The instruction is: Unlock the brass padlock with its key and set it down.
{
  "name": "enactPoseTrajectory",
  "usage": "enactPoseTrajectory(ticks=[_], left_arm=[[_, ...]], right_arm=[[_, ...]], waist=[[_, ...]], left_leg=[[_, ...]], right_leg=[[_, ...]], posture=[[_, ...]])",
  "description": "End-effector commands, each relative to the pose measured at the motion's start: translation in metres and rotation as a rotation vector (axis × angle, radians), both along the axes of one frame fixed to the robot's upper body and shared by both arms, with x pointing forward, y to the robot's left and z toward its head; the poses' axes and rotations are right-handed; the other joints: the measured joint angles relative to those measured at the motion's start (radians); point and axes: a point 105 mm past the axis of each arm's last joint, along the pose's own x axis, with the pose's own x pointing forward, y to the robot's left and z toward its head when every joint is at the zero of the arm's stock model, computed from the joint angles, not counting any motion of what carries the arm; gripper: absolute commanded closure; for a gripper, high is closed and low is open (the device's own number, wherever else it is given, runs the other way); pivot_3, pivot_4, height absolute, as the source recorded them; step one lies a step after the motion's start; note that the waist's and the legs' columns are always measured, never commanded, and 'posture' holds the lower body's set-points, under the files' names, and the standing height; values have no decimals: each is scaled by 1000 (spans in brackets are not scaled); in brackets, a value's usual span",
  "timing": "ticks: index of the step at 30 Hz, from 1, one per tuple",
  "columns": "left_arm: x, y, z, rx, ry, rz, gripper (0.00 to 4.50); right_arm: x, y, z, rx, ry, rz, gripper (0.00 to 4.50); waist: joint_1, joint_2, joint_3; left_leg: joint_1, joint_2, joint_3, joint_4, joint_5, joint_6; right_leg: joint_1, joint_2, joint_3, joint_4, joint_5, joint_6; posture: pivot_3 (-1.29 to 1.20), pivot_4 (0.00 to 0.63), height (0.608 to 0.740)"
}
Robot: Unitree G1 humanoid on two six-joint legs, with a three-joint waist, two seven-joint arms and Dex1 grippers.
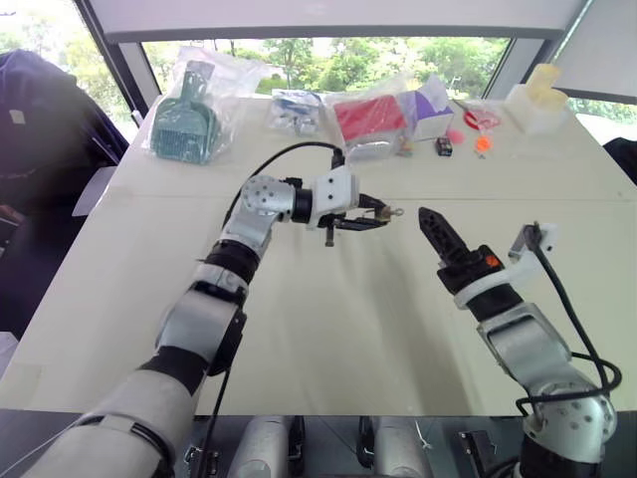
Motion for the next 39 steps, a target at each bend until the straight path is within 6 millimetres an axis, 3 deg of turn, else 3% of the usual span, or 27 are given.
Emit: enactPoseTrajectory(ticks=[1,13,17,22,25,30,34,39], left_arm=[[-14,-2,22,-62,-59,-19,3734],[-18,-7,29,-97,-52,-4,3734],[-19,-10,30,-104,-49,-8,3732],[-19,-11,30,-109,-47,-11,3732],[-20,-11,32,-115,-61,-8,3732],[-23,-12,40,-142,-224,18,3732],[-25,-12,46,-219,-418,78,3732],[-29,-12,48,-250,-618,107,3732]], right_arm=[[2,7,12,46,-38,37,0],[1,18,17,73,-65,106,0],[1,18,18,88,-70,96,1772],[1,18,18,109,-75,88,4336],[1,19,17,121,-72,82,4436],[6,16,13,190,-47,36,4436],[19,4,-2,314,55,-68,4436],[25,3,-6,449,99,-100,4436]], waist=[[-6,0,0],[-17,0,0],[-18,0,0],[-18,0,0],[-18,0,0],[-18,0,0],[-18,1,0],[-18,1,0]], left_leg=[[0,0,0,0,0,0],[2,0,-1,0,1,0],[2,0,-1,0,1,0],[2,0,-1,0,1,0],[2,0,-1,0,1,0],[2,0,-1,0,1,0],[3,0,-1,0,1,0],[3,0,-1,0,1,-1]], right_leg=[[0,1,0,0,0,0],[3,2,0,0,1,3],[3,2,0,0,1,3],[3,2,0,0,1,3],[3,2,0,0,1,3],[3,2,0,0,1,3],[3,2,0,0,1,3],[3,2,0,0,2,3]], posture=[[0,150,735],[0,150,735],[0,150,735],[0,150,735],[0,150,735],[0,150,735],[0,150,735],[0,150,735]])
